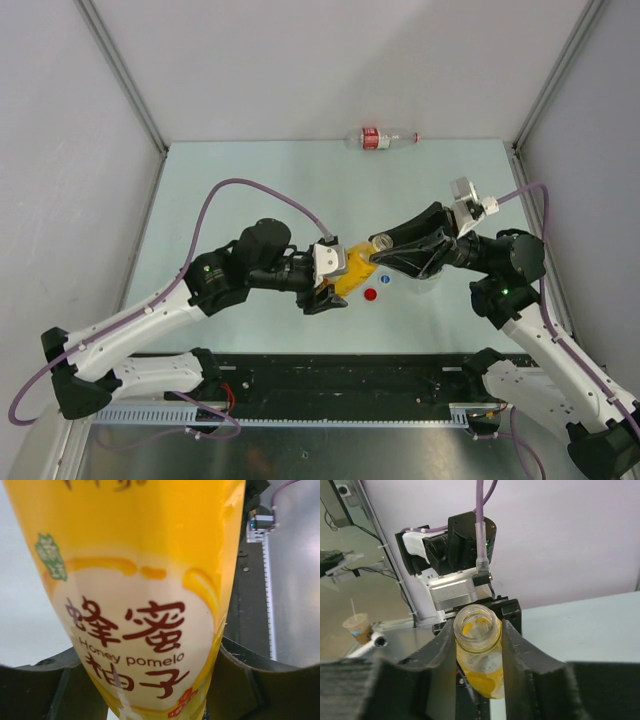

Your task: Unscrew the bottle caps

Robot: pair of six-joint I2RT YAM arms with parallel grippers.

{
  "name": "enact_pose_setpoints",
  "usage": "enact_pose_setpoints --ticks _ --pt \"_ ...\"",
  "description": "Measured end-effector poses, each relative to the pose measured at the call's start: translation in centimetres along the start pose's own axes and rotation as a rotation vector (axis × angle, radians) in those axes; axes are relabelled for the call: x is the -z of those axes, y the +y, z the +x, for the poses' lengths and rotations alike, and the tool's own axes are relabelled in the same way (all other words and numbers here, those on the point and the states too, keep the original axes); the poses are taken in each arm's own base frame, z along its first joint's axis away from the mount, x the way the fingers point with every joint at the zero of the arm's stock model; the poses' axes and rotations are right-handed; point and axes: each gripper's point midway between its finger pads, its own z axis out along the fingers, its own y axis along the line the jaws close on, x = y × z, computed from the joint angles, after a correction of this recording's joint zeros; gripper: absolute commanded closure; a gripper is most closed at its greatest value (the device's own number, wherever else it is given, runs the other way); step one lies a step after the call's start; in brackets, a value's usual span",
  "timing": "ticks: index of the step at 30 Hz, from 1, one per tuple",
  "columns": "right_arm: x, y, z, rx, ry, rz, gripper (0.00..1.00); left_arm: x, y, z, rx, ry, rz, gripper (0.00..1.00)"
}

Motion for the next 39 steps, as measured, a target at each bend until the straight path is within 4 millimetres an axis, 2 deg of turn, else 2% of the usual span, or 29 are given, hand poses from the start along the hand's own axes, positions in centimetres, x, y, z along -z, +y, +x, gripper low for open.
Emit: enact_pose_setpoints --ticks 3,8,12,18,22,33,39 --pt "0.0 0.0 -0.1 0.053 -0.003 -0.011 0.96 -0.1 -0.5 0.0 0.025 -0.002 0.025 0.94" --pt "0.0 0.0 0.0 0.067 0.002 -0.012 1.0 -0.3 -0.6 0.1 0.03 0.0 0.033 0.82" --pt "0.1 0.0 0.1 0.066 0.008 -0.006 1.0 -0.3 -0.5 0.2 0.025 0.004 0.032 0.6" --pt "0.2 -0.1 0.3 0.07 0.015 0.003 1.0 -0.3 -0.1 0.4 0.016 0.016 0.005 0.21" --pt "0.3 -0.8 0.8 0.053 0.028 0.036 1.0 -0.2 1.1 1.0 0.0 0.043 -0.063 0.03" --pt "0.8 -3.8 2.7 0.045 0.079 0.161 1.0 0.5 4.3 2.6 -0.024 0.134 -0.291 0.01" --pt "1.2 -6.3 4.7 0.048 0.133 0.262 1.0 1.3 6.0 3.7 -0.028 0.19 -0.413 0.0"
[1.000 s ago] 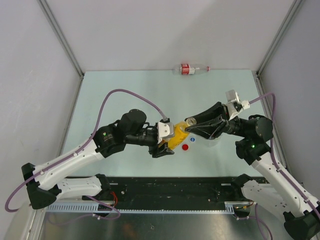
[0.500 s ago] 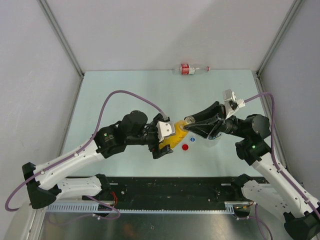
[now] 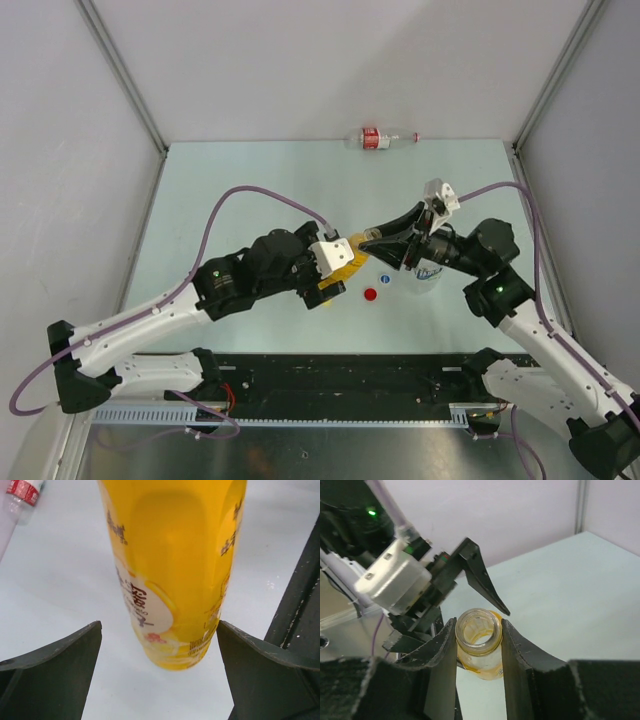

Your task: Unscrew the bottle caps

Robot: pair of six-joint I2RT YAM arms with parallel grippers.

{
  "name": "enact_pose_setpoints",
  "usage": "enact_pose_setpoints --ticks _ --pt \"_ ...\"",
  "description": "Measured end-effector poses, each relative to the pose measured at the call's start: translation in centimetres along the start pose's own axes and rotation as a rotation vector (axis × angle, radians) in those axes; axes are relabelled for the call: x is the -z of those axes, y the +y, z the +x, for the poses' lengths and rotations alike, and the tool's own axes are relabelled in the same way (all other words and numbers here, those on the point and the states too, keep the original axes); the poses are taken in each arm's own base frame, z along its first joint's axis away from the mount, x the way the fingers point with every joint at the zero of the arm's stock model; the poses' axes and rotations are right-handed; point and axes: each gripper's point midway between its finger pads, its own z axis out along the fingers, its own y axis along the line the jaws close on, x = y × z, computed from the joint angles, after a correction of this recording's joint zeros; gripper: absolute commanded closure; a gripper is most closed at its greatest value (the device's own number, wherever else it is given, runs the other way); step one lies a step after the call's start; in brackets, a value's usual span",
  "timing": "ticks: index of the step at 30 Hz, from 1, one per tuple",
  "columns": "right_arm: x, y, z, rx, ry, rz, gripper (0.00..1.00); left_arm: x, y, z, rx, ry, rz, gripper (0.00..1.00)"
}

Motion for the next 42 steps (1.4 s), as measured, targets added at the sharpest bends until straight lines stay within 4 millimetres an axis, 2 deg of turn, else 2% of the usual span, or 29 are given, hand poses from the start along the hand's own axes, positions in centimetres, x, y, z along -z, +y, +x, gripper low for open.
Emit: enact_pose_setpoints --ticks 9,17,29,42 --pt "-0.5 -3.4 4.7 -0.034 0.14 0.139 1.0 0.1 0.9 0.0 -0.007 0.007 -0.06 0.01" --pt "0.0 -6.2 5.4 -0.029 0.151 0.293 1.0 0.5 1.1 -0.5 -0.005 -0.018 -0.071 0.0" --pt "0.6 -9.1 5.5 0.032 0.147 0.467 1.0 0.6 1.2 -0.8 -0.004 -0.03 -0.071 0.01" --pt "0.2 -12.0 8.6 0.045 0.219 0.549 1.0 0.5 1.0 -0.7 -0.004 -0.029 -0.064 0.01"
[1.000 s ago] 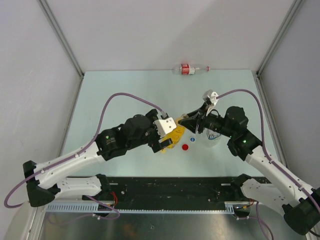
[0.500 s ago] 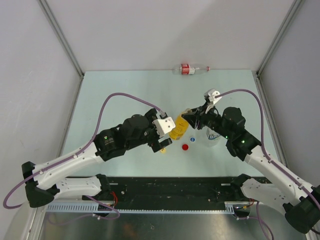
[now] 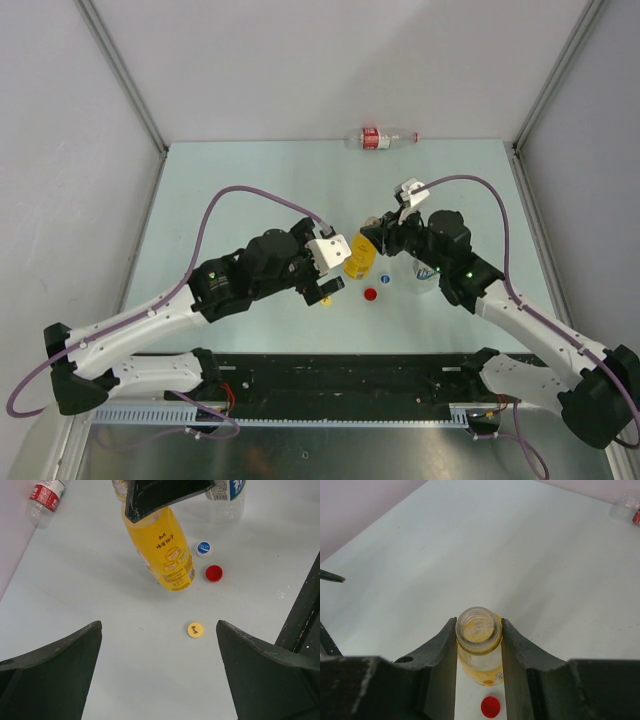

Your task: Unscrew the bottle caps

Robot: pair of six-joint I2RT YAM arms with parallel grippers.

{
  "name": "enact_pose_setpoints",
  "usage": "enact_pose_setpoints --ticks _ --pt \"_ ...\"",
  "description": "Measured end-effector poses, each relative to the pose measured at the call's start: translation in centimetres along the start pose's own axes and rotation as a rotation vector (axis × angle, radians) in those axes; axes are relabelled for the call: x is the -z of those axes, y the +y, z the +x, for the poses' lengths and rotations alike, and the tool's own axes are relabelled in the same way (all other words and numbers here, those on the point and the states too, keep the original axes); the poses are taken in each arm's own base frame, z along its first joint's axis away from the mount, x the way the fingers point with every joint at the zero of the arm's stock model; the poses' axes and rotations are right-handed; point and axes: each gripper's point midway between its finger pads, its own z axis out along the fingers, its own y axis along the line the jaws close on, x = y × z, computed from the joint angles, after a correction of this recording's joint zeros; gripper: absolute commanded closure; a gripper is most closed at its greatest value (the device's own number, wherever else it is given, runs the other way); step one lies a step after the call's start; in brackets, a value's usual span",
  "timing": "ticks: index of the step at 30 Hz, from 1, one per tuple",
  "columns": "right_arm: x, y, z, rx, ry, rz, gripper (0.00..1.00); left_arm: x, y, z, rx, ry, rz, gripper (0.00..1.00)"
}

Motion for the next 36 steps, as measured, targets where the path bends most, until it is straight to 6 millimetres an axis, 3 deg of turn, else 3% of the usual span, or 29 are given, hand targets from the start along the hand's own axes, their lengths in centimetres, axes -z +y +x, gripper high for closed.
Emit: enact_pose_setpoints --ticks 10,18,24,31,36 --pt "-1.7 -1.1 2.3 0.001 0.059 0.052 0.97 0.0 0.0 0.0 0.0 0.0 0.0 0.01" --pt "-2.1 -1.7 3.4 -0.001 0.079 0.089 0.49 0.0 0.1 0.0 0.0 0.002 -0.008 0.0" --pt "-2.1 -1.8 3.5 -0.004 0.077 0.094 0.2 0.0 0.1 0.0 0.0 0.002 -0.007 0.01" --pt "-1.7 -1.5 2.9 -0.008 0.059 0.086 0.02 0.0 0.1 0.0 -0.001 0.002 -0.007 0.01" --pt "-1.1 -1.0 1.7 -0.016 0.026 0.065 0.01 0.0 0.1 0.0 -0.001 0.002 -0.008 0.0"
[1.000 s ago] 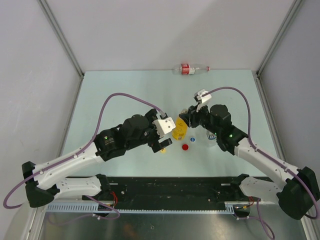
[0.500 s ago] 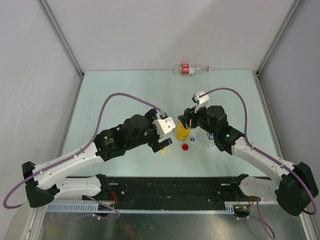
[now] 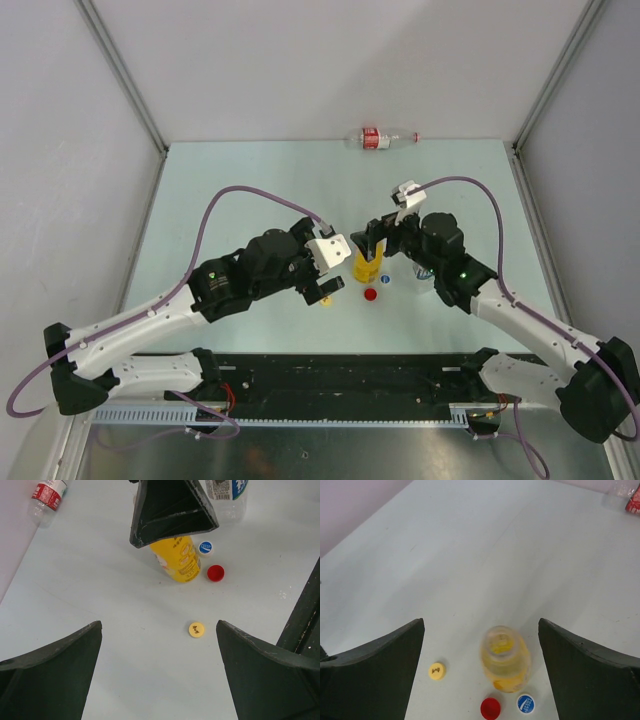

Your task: Unscrew the bottle caps

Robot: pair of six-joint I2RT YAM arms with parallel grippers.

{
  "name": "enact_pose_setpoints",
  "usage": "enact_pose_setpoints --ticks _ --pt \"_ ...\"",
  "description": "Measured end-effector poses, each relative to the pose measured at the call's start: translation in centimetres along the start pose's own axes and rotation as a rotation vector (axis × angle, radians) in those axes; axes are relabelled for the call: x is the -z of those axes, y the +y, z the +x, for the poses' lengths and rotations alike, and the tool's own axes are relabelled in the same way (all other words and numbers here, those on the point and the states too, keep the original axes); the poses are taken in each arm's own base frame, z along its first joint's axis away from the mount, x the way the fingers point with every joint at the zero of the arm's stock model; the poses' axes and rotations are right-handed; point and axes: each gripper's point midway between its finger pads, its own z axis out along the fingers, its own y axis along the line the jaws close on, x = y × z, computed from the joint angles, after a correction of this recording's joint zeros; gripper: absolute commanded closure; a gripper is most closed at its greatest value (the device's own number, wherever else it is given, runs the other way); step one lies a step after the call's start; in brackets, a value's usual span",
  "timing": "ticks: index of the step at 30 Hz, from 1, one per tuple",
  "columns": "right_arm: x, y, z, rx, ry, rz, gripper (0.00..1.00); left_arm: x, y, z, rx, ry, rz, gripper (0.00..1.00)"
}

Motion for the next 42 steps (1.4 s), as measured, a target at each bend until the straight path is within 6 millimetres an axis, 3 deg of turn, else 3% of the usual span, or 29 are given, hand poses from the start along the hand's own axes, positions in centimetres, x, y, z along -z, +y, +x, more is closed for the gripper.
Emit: enact_pose_setpoints --ticks 13,26,33,42 --pt "2.5 1.6 -3.8 -0.032 -0.118 -0.062 0.01 0.0 0.0 0.0 0.0 0.001 0.001 0.0" --pt "3.0 2.3 -4.5 -0.079 -0.133 -0.102 0.01 -1.2 0.3 1.2 0.001 0.058 -0.034 0.01" --pt "4.0 1.3 -5.7 -0.116 -0.167 -0.097 0.01 -3.3 0.3 3.3 0.031 0.15 -0.044 0.01" --pt "5.3 -1.0 -6.5 -0.168 -0.185 -0.053 0.01 -4.9 2.6 6.2 0.243 0.215 -0.041 0.01"
